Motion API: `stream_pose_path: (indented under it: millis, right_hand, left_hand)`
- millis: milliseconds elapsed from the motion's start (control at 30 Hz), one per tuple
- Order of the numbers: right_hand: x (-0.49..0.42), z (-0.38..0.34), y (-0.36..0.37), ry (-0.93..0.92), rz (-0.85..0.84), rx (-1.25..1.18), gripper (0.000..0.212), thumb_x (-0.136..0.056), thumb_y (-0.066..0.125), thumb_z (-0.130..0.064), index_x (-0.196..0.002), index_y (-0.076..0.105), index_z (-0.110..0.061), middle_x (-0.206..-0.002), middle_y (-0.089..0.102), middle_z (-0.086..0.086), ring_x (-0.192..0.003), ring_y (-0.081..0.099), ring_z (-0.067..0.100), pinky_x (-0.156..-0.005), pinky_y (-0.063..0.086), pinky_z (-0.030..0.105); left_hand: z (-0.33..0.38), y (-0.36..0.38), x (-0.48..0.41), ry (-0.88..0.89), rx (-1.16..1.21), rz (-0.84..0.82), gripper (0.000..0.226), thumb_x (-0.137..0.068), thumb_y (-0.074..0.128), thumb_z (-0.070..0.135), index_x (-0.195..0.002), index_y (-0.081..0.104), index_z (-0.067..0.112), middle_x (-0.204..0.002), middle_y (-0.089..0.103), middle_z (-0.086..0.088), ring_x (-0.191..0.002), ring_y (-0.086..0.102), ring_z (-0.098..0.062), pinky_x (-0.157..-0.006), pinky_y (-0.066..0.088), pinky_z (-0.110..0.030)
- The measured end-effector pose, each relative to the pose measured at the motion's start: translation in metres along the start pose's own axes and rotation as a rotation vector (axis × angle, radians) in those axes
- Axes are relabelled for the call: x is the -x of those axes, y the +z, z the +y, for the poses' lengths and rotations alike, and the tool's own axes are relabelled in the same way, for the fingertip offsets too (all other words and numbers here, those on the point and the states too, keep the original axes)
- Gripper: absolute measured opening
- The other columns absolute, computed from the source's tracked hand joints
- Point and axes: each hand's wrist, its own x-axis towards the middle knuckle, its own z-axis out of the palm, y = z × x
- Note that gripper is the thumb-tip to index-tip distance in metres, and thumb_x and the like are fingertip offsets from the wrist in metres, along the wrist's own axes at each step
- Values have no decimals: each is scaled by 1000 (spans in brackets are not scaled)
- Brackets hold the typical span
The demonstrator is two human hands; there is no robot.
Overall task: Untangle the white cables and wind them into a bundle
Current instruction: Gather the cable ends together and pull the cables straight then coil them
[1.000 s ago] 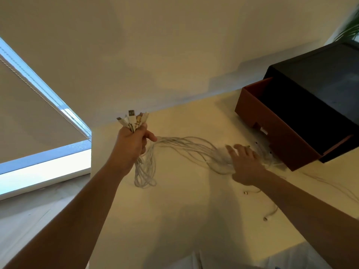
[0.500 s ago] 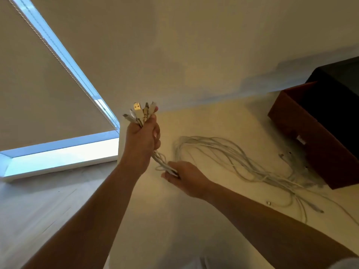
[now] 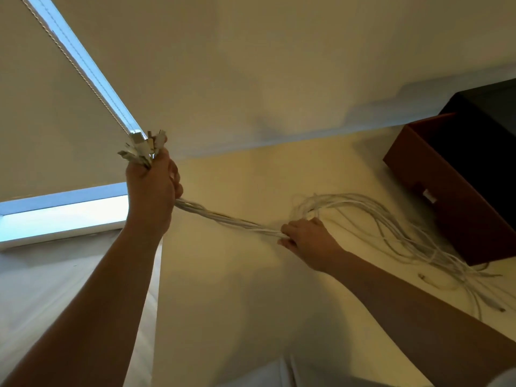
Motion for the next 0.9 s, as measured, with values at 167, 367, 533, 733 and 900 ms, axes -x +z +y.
stream_pose_path:
  millis: [167,367,533,733,900]
  right_hand:
    - [1,21,-10,56,-39,99,33,-96,44,-47,-103,63,-20,-111,54,-2,-111,44,22,-90,28,36]
    - [-5,-8,-26,-5,-99,-6,77,-80,62,-58,-144,30,-31,-146,35,-8,-138,23,17,-113,9,43]
    - [-25,-67,-46,-258,50,-419,98,-71,79,-47,-148,24,-23,-144,35,-1,-108,37,0,-91,30,5]
    - [-42,-79,-41,-284,48,-368,18,-85,70,-26,-87,64,-8,-73,54,3,-69,47,20,-61,29,29]
    - [-38,-76,-35,-183,-58,-215,11,-90,54,-26,-90,49,-16,-71,54,3,-63,49,23,-58,42,35]
  left_hand:
    - [-1,-15,-7,-36,-7,52,29,-99,44,13,-72,45,24,-45,33,10,-43,28,-7,-42,22,-18]
    - [-14,3,5,-163,96,54,25,-100,45,14,-78,52,24,-42,33,11,-38,29,-3,-38,20,-16]
    - [-21,26,21,-171,125,-65,25,-101,42,12,-81,52,22,-42,33,10,-37,28,-3,-37,20,-14]
    - [-21,36,31,-123,65,-166,28,-102,42,12,-76,50,21,-43,33,9,-40,26,-5,-38,20,-16]
    - [-21,40,37,-101,-40,-173,35,-101,42,12,-67,40,18,-44,35,9,-42,27,-6,-40,20,-17]
